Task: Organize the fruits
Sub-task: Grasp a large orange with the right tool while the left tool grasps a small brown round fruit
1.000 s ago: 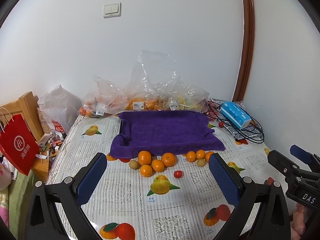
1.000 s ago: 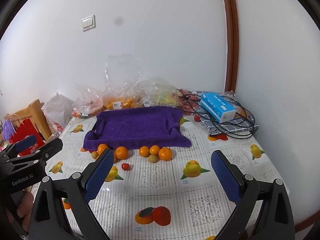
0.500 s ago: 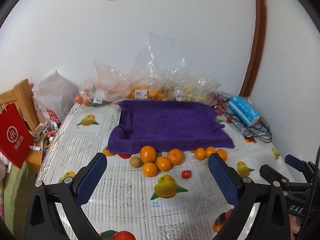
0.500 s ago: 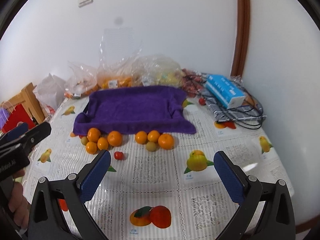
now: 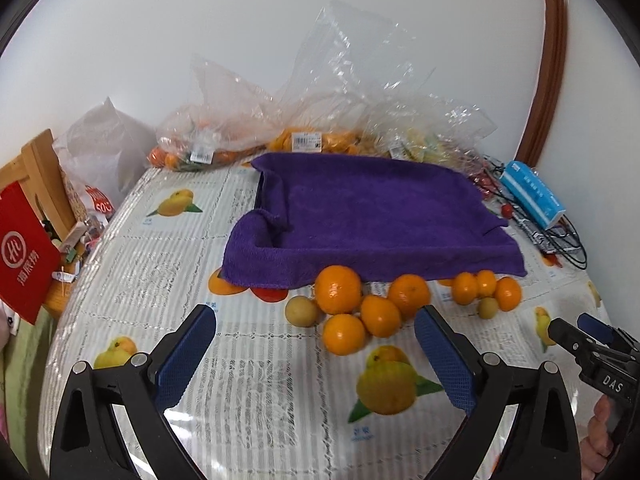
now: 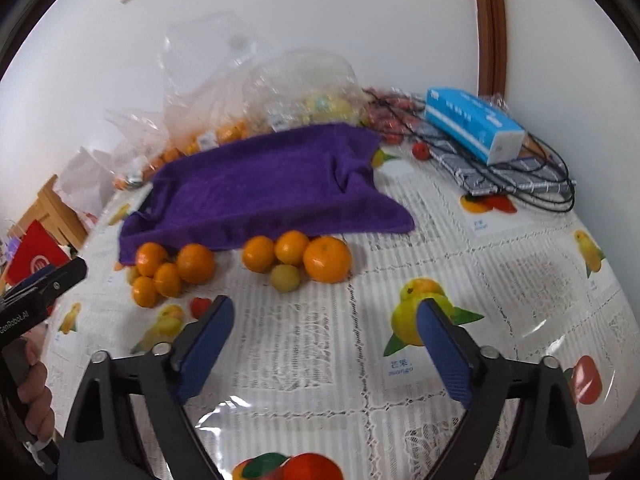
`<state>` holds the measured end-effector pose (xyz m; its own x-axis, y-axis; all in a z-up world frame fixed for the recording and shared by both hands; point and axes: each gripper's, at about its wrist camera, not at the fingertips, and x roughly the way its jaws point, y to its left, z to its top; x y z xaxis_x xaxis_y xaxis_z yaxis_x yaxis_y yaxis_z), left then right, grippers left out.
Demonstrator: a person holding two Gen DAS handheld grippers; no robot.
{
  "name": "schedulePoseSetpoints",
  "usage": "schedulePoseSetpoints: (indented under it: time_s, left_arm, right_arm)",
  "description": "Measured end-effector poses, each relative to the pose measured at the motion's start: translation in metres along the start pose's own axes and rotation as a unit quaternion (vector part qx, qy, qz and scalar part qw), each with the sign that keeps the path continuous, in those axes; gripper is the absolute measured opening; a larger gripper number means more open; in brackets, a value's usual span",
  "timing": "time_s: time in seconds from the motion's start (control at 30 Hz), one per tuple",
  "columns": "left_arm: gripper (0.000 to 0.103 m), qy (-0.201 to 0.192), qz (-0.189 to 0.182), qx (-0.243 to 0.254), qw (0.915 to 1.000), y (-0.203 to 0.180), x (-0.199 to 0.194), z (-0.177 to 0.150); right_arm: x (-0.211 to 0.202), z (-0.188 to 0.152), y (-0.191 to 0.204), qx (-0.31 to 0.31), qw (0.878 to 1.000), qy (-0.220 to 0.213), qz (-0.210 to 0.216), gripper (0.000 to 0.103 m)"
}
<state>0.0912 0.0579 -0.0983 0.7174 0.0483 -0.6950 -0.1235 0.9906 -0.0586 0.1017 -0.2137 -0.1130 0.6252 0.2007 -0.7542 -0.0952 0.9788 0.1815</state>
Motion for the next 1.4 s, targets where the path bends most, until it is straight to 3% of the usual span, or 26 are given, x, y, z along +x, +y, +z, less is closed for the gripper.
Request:
schedulePoseSetpoints:
  time_s: [0.2, 0.4, 0.67, 0.93, 1.1, 1.17, 1.23, 1.4]
  left_arm:
    - [0.099, 0.006, 0.003, 0.011, 0.9999, 0.005, 0.016, -0.001]
    - [0.099, 0.017, 0.014, 0.013, 0.9997, 0.013, 0.028, -0.003]
    - [0.097, 0.029, -0.002, 0.018, 0.9994, 0.011, 0.045, -0.006]
    - [0.088, 0.043, -0.002, 0.020, 0.9989, 0.015, 0.054, -0.008]
    - [0.074, 0.044, -0.007, 0.006, 0.9990, 0.027, 0.055, -0.004]
    - [0.061, 0.046, -0.003, 0.007, 0.9989, 0.028, 0.058, -0.003]
    - [0.054, 0.053, -0.004, 0.008, 0.9986, 0.029, 0.063, -0.003]
    - [0.052, 0.072, -0.025, 0.006, 0.9971, 0.031, 0.076, -0.004]
  right_arm:
    - [0.027, 0.002, -0.011, 0.018, 1.000, 0.017, -0.009, 0.066]
    - [0.048, 0.010, -0.007, 0.012, 1.000, 0.013, 0.004, 0.058]
    - [0.076, 0.015, 0.000, -0.011, 0.999, 0.029, -0.004, 0.042]
    - [0.089, 0.016, -0.001, -0.017, 0.999, 0.037, 0.008, 0.042]
    - [0.098, 0.020, 0.000, -0.020, 0.999, 0.036, 0.009, 0.042]
    - [0.098, 0.020, 0.001, -0.020, 0.999, 0.031, 0.008, 0.042]
    - [0.098, 0.019, 0.002, -0.024, 0.999, 0.028, 0.005, 0.041]
    - [0.096, 0.015, 0.005, -0.050, 0.998, 0.028, -0.004, 0.041]
